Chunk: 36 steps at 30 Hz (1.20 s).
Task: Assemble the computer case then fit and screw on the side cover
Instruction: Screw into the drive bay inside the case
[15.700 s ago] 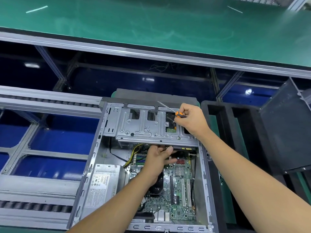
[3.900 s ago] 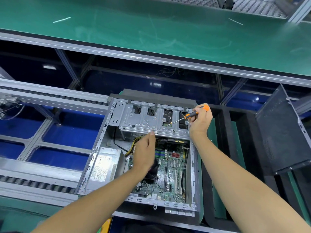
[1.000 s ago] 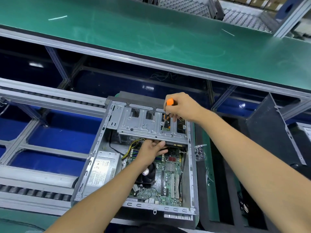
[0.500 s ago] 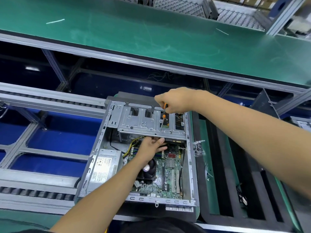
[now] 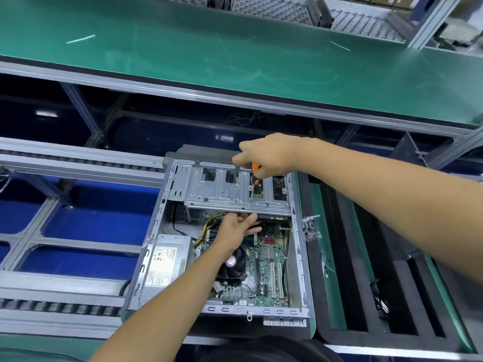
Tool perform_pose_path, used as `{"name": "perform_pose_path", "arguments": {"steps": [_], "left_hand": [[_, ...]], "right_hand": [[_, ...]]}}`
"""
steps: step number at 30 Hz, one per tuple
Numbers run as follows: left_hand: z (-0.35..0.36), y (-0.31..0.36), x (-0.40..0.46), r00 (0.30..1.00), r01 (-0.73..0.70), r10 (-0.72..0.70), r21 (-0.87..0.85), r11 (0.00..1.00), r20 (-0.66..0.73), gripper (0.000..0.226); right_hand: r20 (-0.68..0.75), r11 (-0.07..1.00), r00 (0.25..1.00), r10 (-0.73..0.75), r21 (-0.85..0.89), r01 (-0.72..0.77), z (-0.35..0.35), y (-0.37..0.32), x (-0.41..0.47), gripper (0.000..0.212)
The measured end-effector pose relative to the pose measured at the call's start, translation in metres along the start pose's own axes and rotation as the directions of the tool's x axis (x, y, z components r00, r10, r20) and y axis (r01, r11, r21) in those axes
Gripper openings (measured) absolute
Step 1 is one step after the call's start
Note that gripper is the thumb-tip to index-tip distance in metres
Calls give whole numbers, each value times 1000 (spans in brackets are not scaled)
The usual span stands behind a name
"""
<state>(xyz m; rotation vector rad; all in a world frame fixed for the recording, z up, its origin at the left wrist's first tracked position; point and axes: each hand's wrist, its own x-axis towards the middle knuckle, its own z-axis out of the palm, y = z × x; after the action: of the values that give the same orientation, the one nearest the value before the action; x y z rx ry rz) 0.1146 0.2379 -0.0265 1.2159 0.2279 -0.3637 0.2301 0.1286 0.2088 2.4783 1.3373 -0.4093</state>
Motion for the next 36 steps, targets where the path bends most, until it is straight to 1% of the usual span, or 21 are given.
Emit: {"name": "perform_pose_path", "arguments": {"steps": [2,3,4,7,10,12,14,17,18,20,21,22,24,25,27,28,30,32,34,35,36], "left_hand": [[0,-1,1,1000,1,-1,-1,1000,0,32],[0,-1,1,1000,1,-1,0,1000,-1,32],[0,0,2,1000,1,-1,0,1000,-1,32],[-1,-1,2,1000,1,-1,0,1000,-8,27],[-2,-4,3,1000,1,0,9,1000,-10,28],[-3,-5,6,1000,5,-5,8,1000,-15,40],[-4,-6,7,1000,3,-3,1,1000,-17,46],[-4,-6,7,1000,-5,5,0,1000,2,33],[-4,-6,7,1000,-8,8,-9,1000,8,28],[-3,-6,6,1000,-15,16,-21,1000,11,26],[-3,-6,6,1000,-15,16,-25,1000,10,26],[-3,-6,6,1000,-15,15,-28,1000,11,27],[-4,-5,6,1000,-14,14,-26,1000,10,30],[-3,-5,5,1000,-12,12,-22,1000,8,30],[-3,-4,5,1000,-8,8,-13,1000,6,26],[-3,-4,5,1000,-7,7,-7,1000,7,24],[-3,-4,5,1000,-7,7,-2,1000,8,22],[-2,-3,4,1000,-7,7,-21,1000,12,15],[-2,-2,3,1000,-7,7,-33,999,6,13],[-1,-1,2,1000,-6,6,-32,999,2,12],[-1,-1,2,1000,-5,5,-29,1000,1,12]], "right_hand": [[-21,999,999,-40,-38,39,4,0,0,15],[-38,1000,999,-17,8,17,6,2,0,10],[-44,996,999,28,83,-24,8,3,-1,9],[18,943,980,201,268,-198,14,7,-6,20],[61,920,961,271,277,-278,18,3,-6,20],[81,949,969,232,202,-243,17,-1,-6,15],[93,981,985,146,117,-157,12,-5,-9,26],[28,999,999,28,36,-29,8,-5,-11,23],[2,997,1000,28,73,-28,8,-4,-11,19],[-38,970,996,85,232,-74,8,-3,-9,14],[-41,950,991,130,292,-113,9,-3,-8,16],[-41,943,984,175,295,-155,11,-4,-6,20],[-47,962,971,233,160,-223,14,-4,-3,27],[-42,965,968,249,101,-244,15,-3,-2,24],[1,963,969,247,108,-246,12,-2,-5,17],[25,967,976,218,133,-219,9,-1,-7,23],[39,985,995,90,145,-95,5,1,-10,32],[32,996,999,-16,90,13,2,-1,-11,26],[-4,999,1000,17,36,-16,3,-4,-8,9],[-24,997,998,64,37,-63,4,-5,-5,6],[-35,993,993,115,40,-114,7,-5,-4,14]]}}
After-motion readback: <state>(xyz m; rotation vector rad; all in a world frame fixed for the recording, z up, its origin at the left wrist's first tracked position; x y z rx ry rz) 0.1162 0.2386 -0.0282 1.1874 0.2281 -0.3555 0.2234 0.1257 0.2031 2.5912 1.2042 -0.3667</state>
